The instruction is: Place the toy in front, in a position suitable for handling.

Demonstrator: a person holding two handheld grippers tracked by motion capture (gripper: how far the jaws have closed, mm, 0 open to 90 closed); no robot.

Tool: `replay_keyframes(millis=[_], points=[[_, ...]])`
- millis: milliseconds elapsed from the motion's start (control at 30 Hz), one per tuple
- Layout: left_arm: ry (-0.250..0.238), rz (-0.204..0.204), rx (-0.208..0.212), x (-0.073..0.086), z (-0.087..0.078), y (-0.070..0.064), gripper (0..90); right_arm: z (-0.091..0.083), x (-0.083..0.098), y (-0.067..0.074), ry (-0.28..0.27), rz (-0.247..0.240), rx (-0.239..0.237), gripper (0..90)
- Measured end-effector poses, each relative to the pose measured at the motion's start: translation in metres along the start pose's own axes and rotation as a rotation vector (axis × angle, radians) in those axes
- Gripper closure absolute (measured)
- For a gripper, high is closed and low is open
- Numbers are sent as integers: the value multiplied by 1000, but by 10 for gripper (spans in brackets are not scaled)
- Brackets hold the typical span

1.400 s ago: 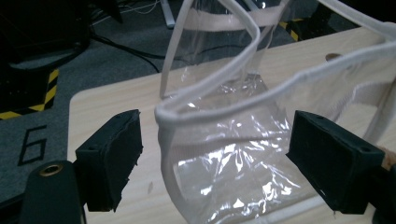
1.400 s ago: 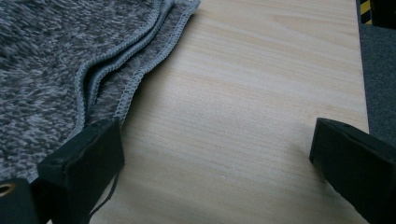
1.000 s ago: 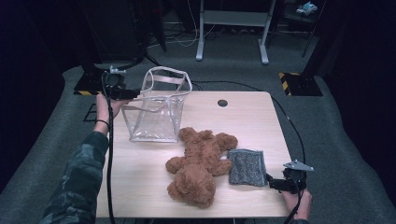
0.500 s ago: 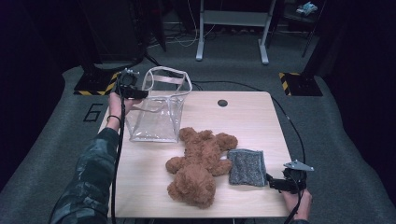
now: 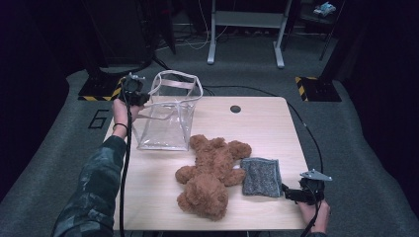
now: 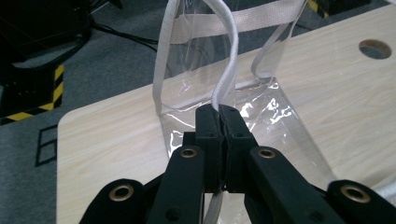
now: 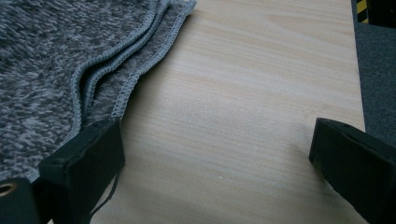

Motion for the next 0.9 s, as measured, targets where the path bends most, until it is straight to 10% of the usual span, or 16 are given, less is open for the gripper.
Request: replay_keyframes(millis=[900], points=[[-20, -123, -122, 20, -17, 35, 878, 0, 0, 0, 1, 2, 2, 28]])
Point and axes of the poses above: each handheld gripper's, and its own axes: z roughly forward along the jaws, x roughly out of its underside, y roughly to its left, the point moved 1 cm from there along z, roughly forward along the jaws, and after that the axes turned 3 degrees about y, right-handed, at the moved point
